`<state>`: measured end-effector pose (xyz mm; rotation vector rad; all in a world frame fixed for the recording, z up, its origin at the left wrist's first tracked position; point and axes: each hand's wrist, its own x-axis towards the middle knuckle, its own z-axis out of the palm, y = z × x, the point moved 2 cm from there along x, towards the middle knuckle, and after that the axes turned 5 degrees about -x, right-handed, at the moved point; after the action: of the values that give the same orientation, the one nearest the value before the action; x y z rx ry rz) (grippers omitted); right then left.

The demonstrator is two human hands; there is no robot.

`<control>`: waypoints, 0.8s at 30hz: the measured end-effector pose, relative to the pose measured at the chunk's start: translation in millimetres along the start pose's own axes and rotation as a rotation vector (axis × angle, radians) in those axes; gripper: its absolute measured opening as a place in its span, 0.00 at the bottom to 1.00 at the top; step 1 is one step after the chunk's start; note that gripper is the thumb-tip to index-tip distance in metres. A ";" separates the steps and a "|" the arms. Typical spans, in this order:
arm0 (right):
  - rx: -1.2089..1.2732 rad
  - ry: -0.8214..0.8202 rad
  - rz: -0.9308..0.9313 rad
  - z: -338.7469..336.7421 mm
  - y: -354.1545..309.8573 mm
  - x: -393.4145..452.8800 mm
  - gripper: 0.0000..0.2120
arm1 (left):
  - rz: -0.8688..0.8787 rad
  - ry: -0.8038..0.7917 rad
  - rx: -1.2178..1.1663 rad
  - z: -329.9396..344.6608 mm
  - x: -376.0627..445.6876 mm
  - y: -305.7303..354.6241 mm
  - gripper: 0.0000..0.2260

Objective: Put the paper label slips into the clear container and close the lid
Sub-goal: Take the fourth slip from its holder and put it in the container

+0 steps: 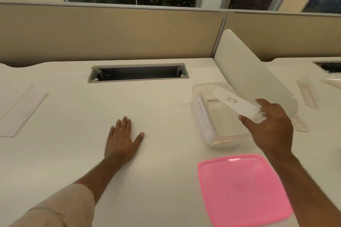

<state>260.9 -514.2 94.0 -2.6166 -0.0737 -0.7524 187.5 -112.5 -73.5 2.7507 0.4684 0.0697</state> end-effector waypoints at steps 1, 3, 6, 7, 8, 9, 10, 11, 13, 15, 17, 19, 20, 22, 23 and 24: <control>-0.037 -0.012 -0.002 2.4 0.6 0.4 0.30 | -0.001 -0.001 0.008 0.6 -0.1 -0.2 0.39; -0.092 -0.042 -0.009 8.9 -0.1 2.0 0.30 | -0.002 0.001 0.017 1.7 -0.5 -0.3 0.39; -0.145 -0.073 -0.017 21.9 -3.6 4.3 0.29 | -0.006 0.001 0.025 2.6 -0.6 -0.8 0.39; -0.163 -0.079 -0.019 26.8 -5.2 4.7 0.29 | -0.008 0.002 0.029 2.8 -0.4 -1.0 0.39; -0.181 -0.086 -0.020 31.3 -6.8 5.0 0.28 | -0.010 0.004 0.030 3.0 -0.4 -1.2 0.39; -0.195 -0.094 -0.016 35.7 -8.5 5.4 0.28 | -0.012 0.006 0.030 3.3 -0.4 -1.2 0.39; -0.205 -0.102 -0.006 39.9 -10.2 5.7 0.27 | -0.012 0.008 0.030 3.6 -0.3 -1.3 0.39; -0.213 -0.113 0.009 43.8 -11.7 5.9 0.27 | -0.013 0.010 0.028 3.9 -0.2 -1.5 0.39; -0.230 -0.160 0.042 51.2 -14.7 5.8 0.27 | -0.015 0.018 0.019 4.8 -0.9 -2.2 0.39; -0.290 -0.251 0.073 58.3 -16.8 6.1 0.27 | -0.015 0.027 0.026 5.3 -0.3 -3.1 0.39; -0.397 -0.355 0.089 64.2 -17.2 7.1 0.28 | -0.014 0.030 0.032 5.0 1.1 -3.1 0.39; -0.475 -0.454 0.116 68.2 -16.3 10.8 0.28 | -0.012 0.032 0.031 5.3 1.2 -1.7 0.39; -0.498 -0.505 0.133 70.1 -16.0 13.2 0.27 | -0.013 0.032 0.028 5.2 1.0 -0.9 0.39; -0.508 -0.602 0.168 74.9 -15.5 18.1 0.23 | -0.017 0.028 0.022 4.8 0.4 -0.1 0.39; -0.496 -0.644 0.186 77.5 -14.9 19.9 0.19 | -0.017 0.027 0.023 4.4 0.0 -0.2 0.39; -0.485 -0.682 0.202 80.1 -14.7 21.1 0.17 | -0.017 0.026 0.023 4.1 -0.2 -0.4 0.39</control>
<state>316.3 -469.7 48.9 -3.1544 0.1993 0.2518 187.6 -113.5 -77.5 2.7709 0.5020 0.0961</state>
